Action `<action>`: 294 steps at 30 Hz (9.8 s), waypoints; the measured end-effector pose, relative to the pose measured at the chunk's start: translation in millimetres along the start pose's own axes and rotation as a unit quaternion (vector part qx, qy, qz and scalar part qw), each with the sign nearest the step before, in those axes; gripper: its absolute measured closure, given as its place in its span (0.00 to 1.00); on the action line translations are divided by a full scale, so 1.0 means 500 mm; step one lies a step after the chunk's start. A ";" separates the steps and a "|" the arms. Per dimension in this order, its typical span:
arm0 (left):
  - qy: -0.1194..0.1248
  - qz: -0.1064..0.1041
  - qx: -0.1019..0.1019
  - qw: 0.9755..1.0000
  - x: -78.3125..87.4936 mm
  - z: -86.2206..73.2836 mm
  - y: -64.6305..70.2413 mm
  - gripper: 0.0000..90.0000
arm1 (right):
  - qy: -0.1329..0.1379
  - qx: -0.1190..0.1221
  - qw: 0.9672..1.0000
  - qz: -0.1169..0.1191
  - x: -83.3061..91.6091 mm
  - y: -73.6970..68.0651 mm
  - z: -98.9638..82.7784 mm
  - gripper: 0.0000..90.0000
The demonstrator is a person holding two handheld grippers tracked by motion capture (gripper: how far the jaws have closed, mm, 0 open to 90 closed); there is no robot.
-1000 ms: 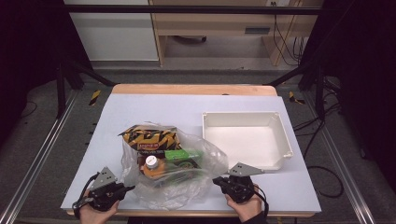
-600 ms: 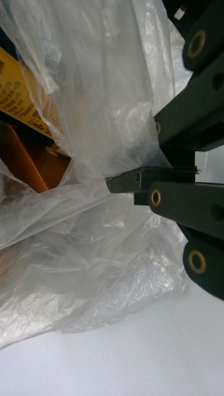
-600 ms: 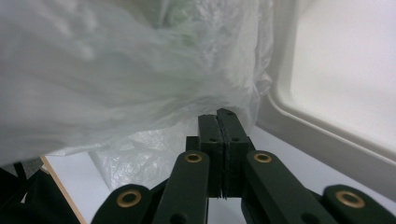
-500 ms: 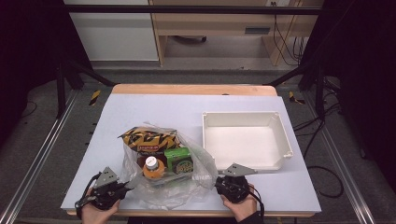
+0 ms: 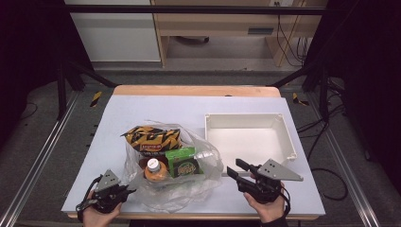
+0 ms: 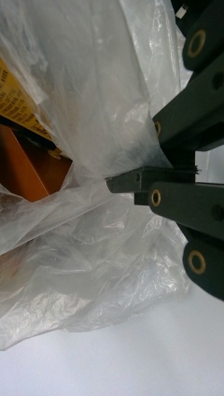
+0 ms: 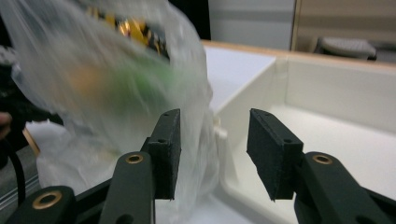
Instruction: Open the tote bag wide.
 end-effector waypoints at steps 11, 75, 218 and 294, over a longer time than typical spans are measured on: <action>-0.001 0.002 -0.003 1.000 -0.001 0.000 0.000 1.00 | 0.066 0.016 0.998 0.013 -0.045 -0.047 0.183 0.56; 0.172 0.119 0.025 0.977 0.208 0.247 -0.125 0.29 | -0.075 0.107 0.991 -0.008 -0.129 -0.105 0.113 0.73; 0.007 0.062 0.033 0.998 -0.044 0.050 -0.156 0.99 | -0.118 0.062 0.990 -0.050 -0.160 0.004 -0.045 0.71; 0.045 0.034 0.004 0.998 0.070 0.024 -0.022 0.65 | -0.125 0.049 0.988 0.078 -0.120 -0.113 -0.101 0.51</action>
Point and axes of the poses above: each handheld gripper's, and its own axes: x roughly backward along the jaws, z roughly out of its top, y roughly to its right, the point moved 7 cm from there along -x, roughly forward along the jaws, and after that the axes turned 12 degrees about -x, right-handed, at the moved point
